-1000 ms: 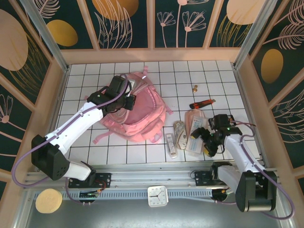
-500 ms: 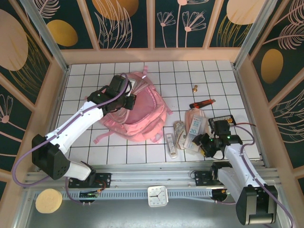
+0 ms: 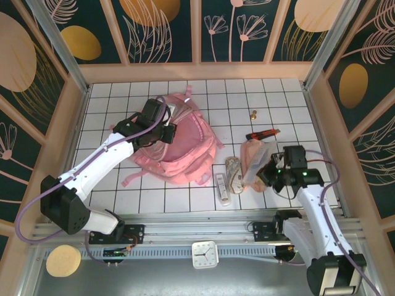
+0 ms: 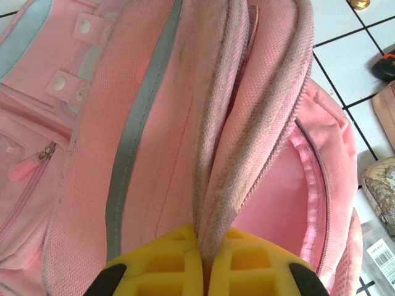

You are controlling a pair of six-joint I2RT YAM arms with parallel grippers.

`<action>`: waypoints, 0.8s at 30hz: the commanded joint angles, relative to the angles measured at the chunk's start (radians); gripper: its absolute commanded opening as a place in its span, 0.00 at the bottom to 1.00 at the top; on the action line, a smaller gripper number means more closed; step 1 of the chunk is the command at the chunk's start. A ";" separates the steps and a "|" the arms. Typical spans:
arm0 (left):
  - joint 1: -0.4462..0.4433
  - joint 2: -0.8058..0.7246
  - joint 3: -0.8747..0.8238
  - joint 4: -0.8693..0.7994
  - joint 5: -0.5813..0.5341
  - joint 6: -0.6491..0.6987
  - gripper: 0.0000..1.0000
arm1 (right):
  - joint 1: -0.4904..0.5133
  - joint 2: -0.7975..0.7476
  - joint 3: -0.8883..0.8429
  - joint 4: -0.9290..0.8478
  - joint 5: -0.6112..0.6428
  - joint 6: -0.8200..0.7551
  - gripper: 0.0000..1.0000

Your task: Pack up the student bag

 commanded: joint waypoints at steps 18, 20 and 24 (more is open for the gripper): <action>0.003 -0.048 0.056 0.059 0.059 -0.061 0.00 | 0.441 0.570 0.591 0.467 -0.170 -0.057 0.00; 0.002 -0.045 0.075 0.055 0.062 -0.067 0.00 | 0.461 0.646 0.593 0.508 -0.193 -0.062 0.00; 0.003 -0.060 0.107 0.053 0.030 -0.094 0.00 | 0.496 0.750 0.536 0.617 -0.247 -0.055 0.00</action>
